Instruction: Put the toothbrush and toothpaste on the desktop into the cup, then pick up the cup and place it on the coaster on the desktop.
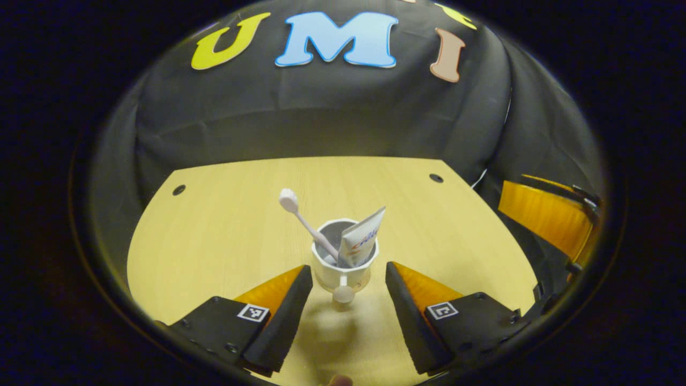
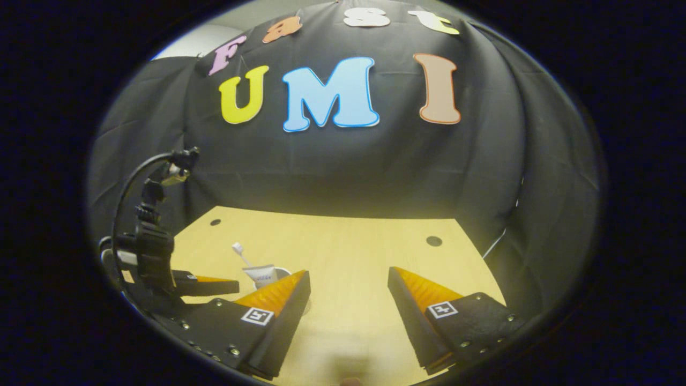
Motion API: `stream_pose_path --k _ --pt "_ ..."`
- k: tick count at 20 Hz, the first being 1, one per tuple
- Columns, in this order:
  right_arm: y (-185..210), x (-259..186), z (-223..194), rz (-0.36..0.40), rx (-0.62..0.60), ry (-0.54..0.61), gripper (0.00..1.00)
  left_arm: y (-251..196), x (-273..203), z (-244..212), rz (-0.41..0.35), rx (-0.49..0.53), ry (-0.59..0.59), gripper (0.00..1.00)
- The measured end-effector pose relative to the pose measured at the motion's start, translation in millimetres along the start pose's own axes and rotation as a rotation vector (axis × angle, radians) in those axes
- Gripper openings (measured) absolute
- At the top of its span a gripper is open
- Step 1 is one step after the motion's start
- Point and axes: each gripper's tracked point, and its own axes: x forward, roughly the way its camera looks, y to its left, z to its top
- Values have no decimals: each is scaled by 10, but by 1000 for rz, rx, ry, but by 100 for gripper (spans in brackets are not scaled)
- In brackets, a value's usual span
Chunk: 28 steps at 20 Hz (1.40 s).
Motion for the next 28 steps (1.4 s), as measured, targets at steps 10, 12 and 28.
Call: stream_pose_path --k 10,12,28 --pt "399 -430 577 -38 -51 -195 88 207 -954 787 21 -38 -367 92" --pt "418 -494 631 -70 -53 -223 88 263 -1100 937 35 -31 -422 92" --pt "692 -763 809 -186 -41 -310 94 616 -1399 1214 82 92 -533 98"
